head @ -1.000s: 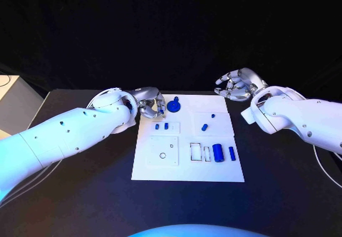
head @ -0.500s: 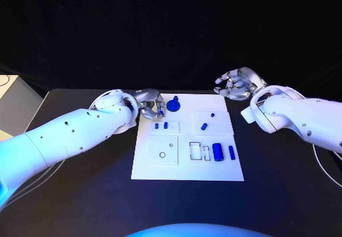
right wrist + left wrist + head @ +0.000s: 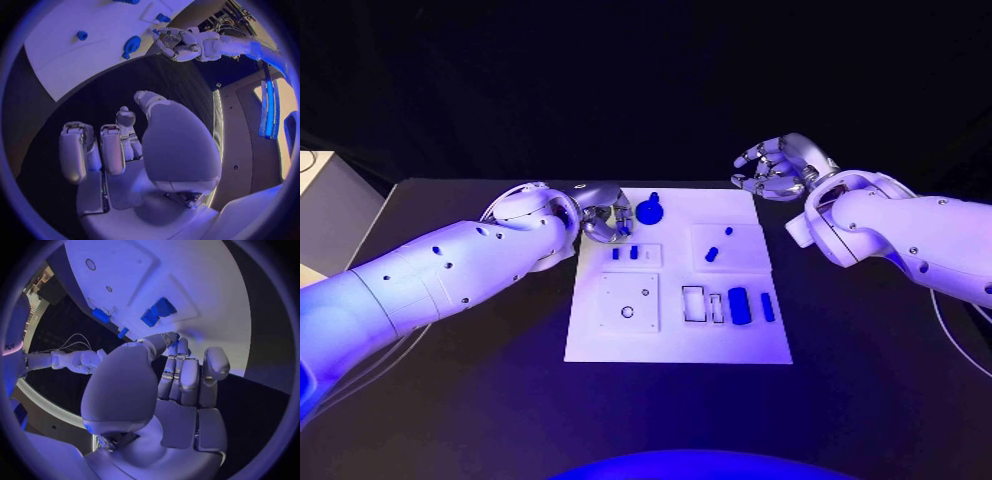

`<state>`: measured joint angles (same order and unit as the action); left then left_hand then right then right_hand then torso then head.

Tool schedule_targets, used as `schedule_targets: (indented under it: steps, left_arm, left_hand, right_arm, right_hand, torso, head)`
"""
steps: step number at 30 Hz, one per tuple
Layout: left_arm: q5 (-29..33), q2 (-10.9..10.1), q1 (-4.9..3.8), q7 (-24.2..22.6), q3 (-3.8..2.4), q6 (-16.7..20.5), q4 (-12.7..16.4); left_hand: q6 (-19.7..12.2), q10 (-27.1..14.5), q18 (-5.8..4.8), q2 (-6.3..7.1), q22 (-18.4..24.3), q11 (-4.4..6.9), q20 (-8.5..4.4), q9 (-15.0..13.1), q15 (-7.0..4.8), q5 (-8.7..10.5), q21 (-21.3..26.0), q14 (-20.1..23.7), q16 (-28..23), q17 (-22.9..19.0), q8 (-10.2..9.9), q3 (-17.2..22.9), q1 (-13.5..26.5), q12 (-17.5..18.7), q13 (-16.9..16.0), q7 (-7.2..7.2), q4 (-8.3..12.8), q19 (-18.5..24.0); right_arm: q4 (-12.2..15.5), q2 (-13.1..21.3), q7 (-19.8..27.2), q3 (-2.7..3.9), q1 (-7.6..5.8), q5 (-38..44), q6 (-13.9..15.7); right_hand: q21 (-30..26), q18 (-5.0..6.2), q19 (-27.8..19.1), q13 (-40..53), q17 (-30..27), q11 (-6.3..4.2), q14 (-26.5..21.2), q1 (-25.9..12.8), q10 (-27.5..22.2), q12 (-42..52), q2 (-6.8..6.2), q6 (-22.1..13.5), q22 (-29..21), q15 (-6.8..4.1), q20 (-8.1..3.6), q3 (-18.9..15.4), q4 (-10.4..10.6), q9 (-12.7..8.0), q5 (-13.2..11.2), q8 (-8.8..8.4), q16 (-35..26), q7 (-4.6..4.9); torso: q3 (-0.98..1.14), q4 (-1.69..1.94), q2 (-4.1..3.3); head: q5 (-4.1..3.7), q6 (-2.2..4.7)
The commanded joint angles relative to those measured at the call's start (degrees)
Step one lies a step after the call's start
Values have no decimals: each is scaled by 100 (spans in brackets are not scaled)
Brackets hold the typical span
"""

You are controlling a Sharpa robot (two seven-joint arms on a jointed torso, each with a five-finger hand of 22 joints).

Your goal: Assemble the parts on the task board

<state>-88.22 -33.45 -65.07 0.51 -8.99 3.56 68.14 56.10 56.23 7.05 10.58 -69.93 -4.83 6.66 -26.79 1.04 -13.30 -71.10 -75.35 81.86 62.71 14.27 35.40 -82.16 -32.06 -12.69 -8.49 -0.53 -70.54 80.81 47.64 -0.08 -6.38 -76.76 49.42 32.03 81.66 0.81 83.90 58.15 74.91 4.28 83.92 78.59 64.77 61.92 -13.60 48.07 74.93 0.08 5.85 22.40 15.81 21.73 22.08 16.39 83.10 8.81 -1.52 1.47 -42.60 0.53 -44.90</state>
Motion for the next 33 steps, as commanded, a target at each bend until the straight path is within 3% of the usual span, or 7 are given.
schedule_targets:
  steps: [1,20,33]
  left_arm:
    - [-18,25,-1,-18,4,-115,-3]
    - [-64,124,-1,-21,37,-122,-58]
    - [-141,140,-3,62,79,-342,-82]
  left_hand:
    - [55,35,-73,13,8,3,7,-6,5,-9,18,-3,14,-13,-25,-8,58,24,0,-2,7,15]
    - [54,37,-71,13,14,2,7,-6,5,-8,25,0,12,-18,-28,-6,57,33,2,-2,9,22]
    - [66,62,-67,5,26,5,8,-9,5,-5,38,13,5,-40,-29,2,48,53,3,-1,18,36]
  right_arm:
    - [15,4,61,1,2,23,-26]
    - [37,17,56,1,1,23,-26]
    - [43,20,53,1,1,23,-28]
  right_hand:
    - [-21,108,285,-6,368,-20,306,-34,11,-33,-27,16,996,-47,-40,32,11,8,22,25,-11,33]
    - [-21,108,285,-6,368,-20,306,-34,11,-33,-27,16,996,-47,-40,32,11,8,22,25,-11,33]
    - [-21,108,285,-6,368,-20,306,-34,11,-33,-27,16,996,-47,-40,32,11,8,22,25,-11,33]
  torso:
    - [1,-2,1]
    - [1,4,1]
    - [-4,5,5]
  head:
    - [-1,-10]
    - [-39,-38]
    - [-46,-48]
